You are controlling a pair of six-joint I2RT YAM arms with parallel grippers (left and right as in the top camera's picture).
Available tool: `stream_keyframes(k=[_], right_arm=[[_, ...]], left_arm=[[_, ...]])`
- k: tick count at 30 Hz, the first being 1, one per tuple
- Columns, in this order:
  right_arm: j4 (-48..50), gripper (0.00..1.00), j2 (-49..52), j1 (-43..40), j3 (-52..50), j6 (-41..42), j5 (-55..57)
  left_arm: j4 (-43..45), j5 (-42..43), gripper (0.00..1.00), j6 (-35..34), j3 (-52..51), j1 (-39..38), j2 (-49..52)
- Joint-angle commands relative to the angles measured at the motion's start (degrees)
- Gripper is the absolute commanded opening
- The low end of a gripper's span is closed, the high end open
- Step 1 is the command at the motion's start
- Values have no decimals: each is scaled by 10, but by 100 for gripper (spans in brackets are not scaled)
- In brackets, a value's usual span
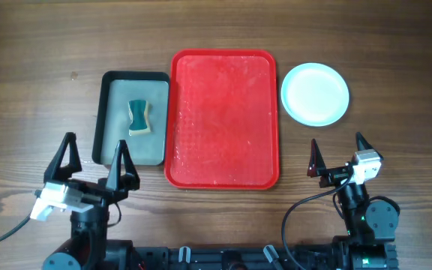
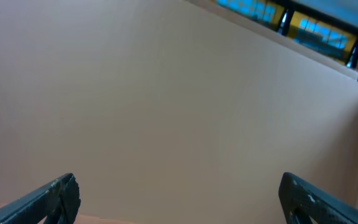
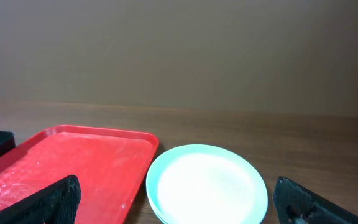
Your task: Clean dirty plates on tray and stack at the side
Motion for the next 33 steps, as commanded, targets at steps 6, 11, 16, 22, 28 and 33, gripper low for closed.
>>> stream_keyframes(k=[6, 11, 16, 22, 28, 33], right_arm=[[1, 100, -6, 2, -1, -2, -13], [1, 100, -6, 2, -1, -2, -13], [1, 100, -6, 2, -1, -2, -13], [1, 100, -6, 2, -1, -2, -13], [1, 100, -6, 2, -1, -2, -13], [1, 100, -6, 2, -1, -2, -13]], left_arm=[[120, 7, 100, -20, -85, 1, -6], [135, 7, 100, -20, -93, 1, -6], [135, 7, 100, -20, -93, 1, -6], [180, 7, 100, -20, -97, 1, -6], [305, 7, 100, -20, -147, 1, -6], [322, 7, 100, -20, -163, 0, -6]])
